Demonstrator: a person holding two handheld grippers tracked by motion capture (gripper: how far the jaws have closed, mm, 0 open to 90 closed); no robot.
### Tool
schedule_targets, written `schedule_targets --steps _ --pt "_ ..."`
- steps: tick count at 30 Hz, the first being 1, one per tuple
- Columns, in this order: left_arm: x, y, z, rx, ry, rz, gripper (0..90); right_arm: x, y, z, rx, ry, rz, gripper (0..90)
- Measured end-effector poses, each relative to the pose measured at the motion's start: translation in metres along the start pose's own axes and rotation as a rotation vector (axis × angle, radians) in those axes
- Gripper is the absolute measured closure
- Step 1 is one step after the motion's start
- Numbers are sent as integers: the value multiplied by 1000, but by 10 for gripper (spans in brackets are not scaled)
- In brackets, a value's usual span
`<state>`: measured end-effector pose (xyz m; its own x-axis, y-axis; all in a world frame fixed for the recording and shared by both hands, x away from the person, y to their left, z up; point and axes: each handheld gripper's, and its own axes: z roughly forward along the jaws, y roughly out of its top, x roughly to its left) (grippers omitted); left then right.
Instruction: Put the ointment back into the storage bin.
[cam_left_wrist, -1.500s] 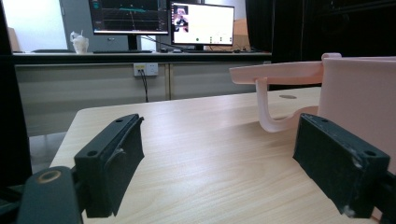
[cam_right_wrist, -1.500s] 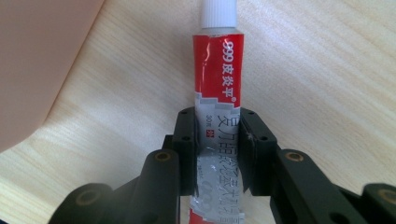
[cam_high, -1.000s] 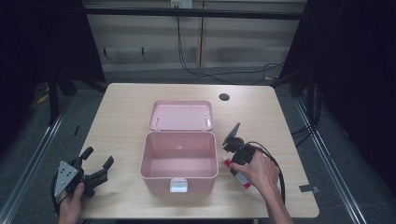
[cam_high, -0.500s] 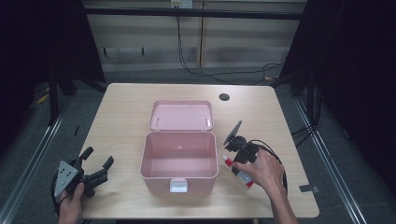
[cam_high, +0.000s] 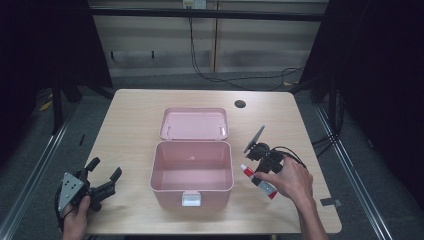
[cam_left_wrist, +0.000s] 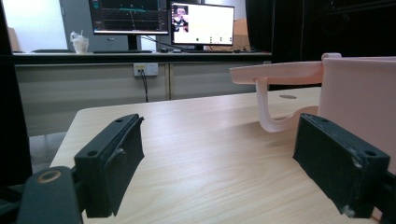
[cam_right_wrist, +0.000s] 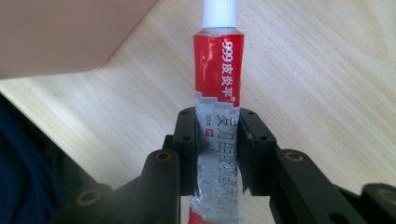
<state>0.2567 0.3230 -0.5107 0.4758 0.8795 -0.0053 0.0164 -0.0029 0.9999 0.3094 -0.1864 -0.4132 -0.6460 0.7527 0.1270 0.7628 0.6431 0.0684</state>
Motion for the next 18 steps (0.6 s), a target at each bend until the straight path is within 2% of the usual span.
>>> schedule_targets --steps 7,13,18 --pt "0 0 0 0 0 0 156 -1 -7 -17 -11 15 -49 709" --pt "0 0 0 0 0 0 156 -2 -10 -23 -10 29 -47 709" --pt "0 0 0 0 0 0 156 -1 -14 -34 -2 38 -74 709"
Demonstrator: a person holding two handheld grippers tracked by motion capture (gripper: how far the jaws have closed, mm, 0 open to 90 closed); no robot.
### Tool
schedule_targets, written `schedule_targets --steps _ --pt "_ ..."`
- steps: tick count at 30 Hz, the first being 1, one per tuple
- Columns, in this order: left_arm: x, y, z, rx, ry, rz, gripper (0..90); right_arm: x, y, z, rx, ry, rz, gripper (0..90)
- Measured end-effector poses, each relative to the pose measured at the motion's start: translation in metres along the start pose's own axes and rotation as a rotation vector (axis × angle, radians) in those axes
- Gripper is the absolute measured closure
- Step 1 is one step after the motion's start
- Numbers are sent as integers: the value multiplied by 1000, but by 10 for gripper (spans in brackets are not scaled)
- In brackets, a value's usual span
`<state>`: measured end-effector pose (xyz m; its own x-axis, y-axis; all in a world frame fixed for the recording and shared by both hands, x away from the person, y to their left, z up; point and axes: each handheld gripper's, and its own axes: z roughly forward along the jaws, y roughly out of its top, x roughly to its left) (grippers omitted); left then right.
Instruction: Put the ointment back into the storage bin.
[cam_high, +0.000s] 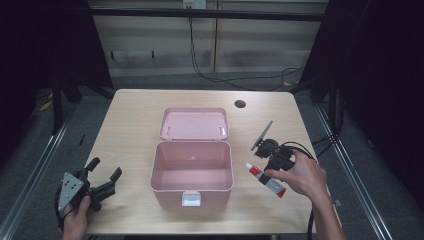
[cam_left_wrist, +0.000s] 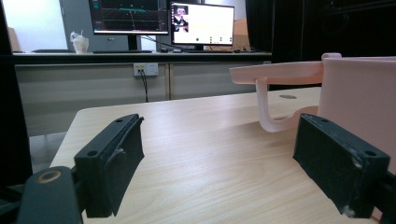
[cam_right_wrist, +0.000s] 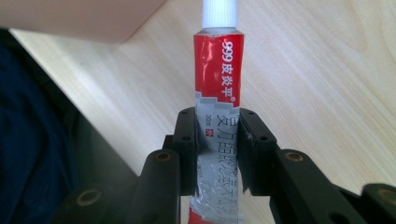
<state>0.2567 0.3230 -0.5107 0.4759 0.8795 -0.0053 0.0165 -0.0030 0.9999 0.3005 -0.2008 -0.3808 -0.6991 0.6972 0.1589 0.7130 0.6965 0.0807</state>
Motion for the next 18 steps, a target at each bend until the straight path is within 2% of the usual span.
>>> schedule_targets --steps 1,4,5,6,8,14,15,18 --pt "0 0 0 0 0 0 156 0 -1 -1 -3 -2 -22 709" --pt "0 0 0 0 0 0 156 2 -2 -9 7 -17 -32 709" --pt "0 0 0 0 0 0 156 3 -3 -14 0 3 -10 709" --pt "0 0 0 0 0 0 156 3 -3 -14 0 3 -10 709" --pt "0 0 0 0 0 0 156 3 -3 -18 2 -12 -33 708" --pt "0 0 0 0 0 0 156 6 -3 -29 -4 -1 -55 708" --pt "0 0 0 0 0 0 156 7 -3 -34 5 -6 -75 709" --pt "0 0 0 0 0 0 156 8 -3 -38 8 -13 -96 709"
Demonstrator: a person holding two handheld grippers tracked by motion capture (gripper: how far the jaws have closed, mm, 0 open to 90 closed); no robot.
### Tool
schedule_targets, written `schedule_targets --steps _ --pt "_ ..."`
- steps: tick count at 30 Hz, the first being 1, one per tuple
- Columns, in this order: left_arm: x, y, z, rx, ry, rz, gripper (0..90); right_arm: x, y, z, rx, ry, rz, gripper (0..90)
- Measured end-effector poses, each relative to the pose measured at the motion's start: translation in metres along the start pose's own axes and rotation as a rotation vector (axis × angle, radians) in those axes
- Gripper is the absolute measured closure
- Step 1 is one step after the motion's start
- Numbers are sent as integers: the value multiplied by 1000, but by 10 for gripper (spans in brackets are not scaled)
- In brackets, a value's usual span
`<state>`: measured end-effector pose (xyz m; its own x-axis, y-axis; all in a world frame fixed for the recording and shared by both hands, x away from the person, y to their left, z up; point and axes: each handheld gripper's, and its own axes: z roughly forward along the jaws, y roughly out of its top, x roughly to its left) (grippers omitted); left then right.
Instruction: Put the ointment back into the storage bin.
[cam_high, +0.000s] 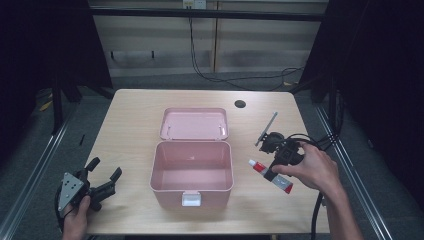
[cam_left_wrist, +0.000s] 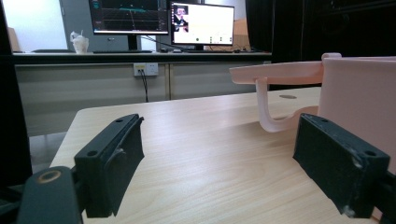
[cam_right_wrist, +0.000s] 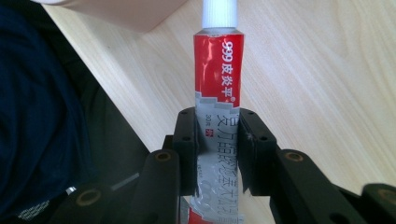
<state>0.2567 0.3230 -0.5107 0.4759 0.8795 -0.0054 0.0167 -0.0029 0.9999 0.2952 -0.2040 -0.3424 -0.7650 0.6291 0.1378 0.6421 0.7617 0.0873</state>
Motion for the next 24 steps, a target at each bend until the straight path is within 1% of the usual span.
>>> schedule_targets --steps 2,3,4,5,8,9,10,12,13,15,16,17,19,20,21,24 --pt "0 0 0 0 0 0 156 1 0 -4 -4 -2 -27 708" --pt "0 0 0 0 0 0 156 2 -1 -5 -11 1 -28 709" --pt "0 0 0 0 0 0 156 3 -1 -9 -19 -12 -46 708" --pt "0 0 0 0 0 0 156 3 -1 -9 -19 -12 -46 708" --pt "0 0 0 0 0 0 156 4 1 -13 -14 -2 -74 708" --pt "0 0 0 0 0 0 156 4 3 -15 -4 2 -90 709" --pt "0 0 0 0 0 0 156 4 3 -15 -4 2 -90 709" --pt "0 0 0 0 0 0 156 5 6 -17 4 3 -114 708" --pt "0 0 0 0 0 0 156 6 7 -18 6 4 -116 708" --pt "0 0 0 0 0 0 156 8 10 -21 6 -8 -145 708" --pt "0 0 0 0 0 0 156 8 10 -21 6 -8 -145 708" --pt "0 0 0 0 0 0 156 9 12 -23 9 -7 -156 708" --pt "0 0 0 0 0 0 156 10 14 -25 -3 -15 -182 708" --pt "0 0 0 0 0 0 156 11 16 -27 -6 -26 -195 708" --pt "0 0 0 0 0 0 156 11 18 -30 -20 -50 -214 708" --pt "0 0 0 0 0 0 156 11 19 -33 -36 -64 -226 708"
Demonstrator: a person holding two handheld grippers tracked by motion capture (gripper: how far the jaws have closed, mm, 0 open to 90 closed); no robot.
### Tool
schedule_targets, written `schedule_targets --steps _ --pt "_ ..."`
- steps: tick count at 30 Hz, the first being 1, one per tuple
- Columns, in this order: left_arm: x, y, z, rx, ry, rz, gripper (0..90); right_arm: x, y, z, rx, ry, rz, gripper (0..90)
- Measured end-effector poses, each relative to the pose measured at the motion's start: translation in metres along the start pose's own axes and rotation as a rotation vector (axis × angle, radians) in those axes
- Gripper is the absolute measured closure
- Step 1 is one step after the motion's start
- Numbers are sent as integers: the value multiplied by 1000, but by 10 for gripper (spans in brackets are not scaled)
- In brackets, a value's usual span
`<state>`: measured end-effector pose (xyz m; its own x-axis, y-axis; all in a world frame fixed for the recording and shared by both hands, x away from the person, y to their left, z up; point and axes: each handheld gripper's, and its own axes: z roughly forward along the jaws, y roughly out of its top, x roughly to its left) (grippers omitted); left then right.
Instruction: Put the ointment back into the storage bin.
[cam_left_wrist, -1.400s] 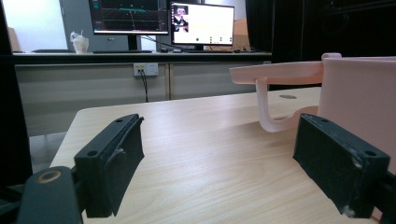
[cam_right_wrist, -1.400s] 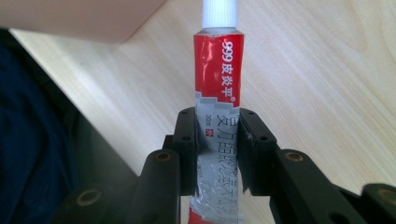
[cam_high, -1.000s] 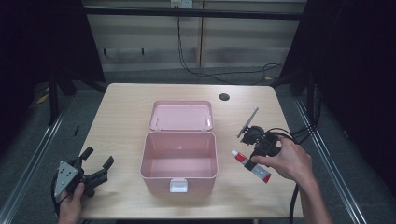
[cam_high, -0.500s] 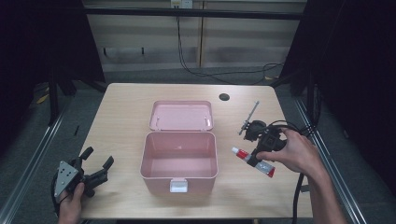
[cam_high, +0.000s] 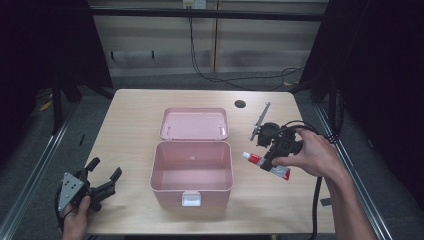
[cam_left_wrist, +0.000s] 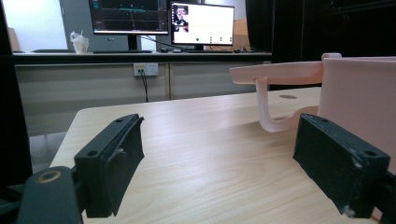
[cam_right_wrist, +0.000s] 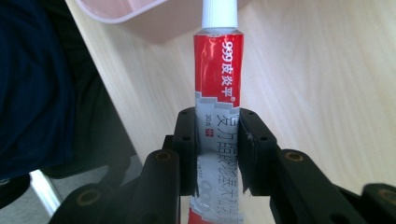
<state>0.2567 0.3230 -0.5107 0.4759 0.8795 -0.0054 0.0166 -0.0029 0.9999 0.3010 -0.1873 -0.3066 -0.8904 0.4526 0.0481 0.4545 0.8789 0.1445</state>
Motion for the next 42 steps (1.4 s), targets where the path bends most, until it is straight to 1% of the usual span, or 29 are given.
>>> schedule_targets --steps 3,4,6,8,9,10,12,13,15,17,18,19,20,21,22,23,25,27,31,35,37,38,39,42 --pt "0 0 0 0 0 0 156 -1 4 -3 -10 -14 -31 708" --pt "0 0 0 0 0 0 156 -1 4 -3 -10 -14 -31 708" --pt "0 0 0 0 0 0 156 0 8 -4 -11 -13 -55 708" --pt "0 0 0 0 0 0 156 1 12 -4 -12 -10 -65 708" --pt "0 0 0 0 0 0 156 2 17 -5 -8 -7 -87 708" --pt "0 0 0 0 0 0 156 2 19 -5 -7 -6 -98 708" --pt "0 0 0 0 0 0 156 2 22 -6 -2 -4 -105 709" --pt "0 0 0 0 0 0 156 3 27 -7 -3 -2 -124 708" --pt "0 0 0 0 0 0 156 5 31 -7 -2 -3 -128 708" --pt "0 0 0 0 0 0 156 6 38 -8 -3 -2 -150 709" --pt "0 0 0 0 0 0 156 7 41 -8 -1 -1 -153 709" --pt "0 0 0 0 0 0 156 9 49 -8 -2 2 -167 709" --pt "0 0 0 0 0 0 156 9 49 -8 -2 2 -167 709" --pt "0 0 0 -1 0 0 156 10 54 -9 1 6 -188 708" --pt "0 0 0 0 0 0 156 10 54 -9 1 6 -188 708" --pt "0 0 0 0 0 0 156 12 61 -9 9 7 -204 708" --pt "0 0 0 0 0 0 156 12 64 -9 15 10 -207 708" --pt "0 0 0 0 0 0 156 15 73 -9 19 19 -229 709" --pt "0 0 0 0 0 0 156 19 88 -4 30 23 -270 708" --pt "0 0 0 0 0 0 156 22 101 3 35 35 -287 708" --pt "0 0 0 -1 0 0 156 24 106 6 23 36 -301 708" --pt "0 0 0 0 0 0 156 25 109 8 20 47 -304 709" --pt "0 0 0 0 0 0 156 26 114 12 9 48 -314 709" --pt "0 0 0 -1 0 0 156 26 118 14 11 55 -324 709"
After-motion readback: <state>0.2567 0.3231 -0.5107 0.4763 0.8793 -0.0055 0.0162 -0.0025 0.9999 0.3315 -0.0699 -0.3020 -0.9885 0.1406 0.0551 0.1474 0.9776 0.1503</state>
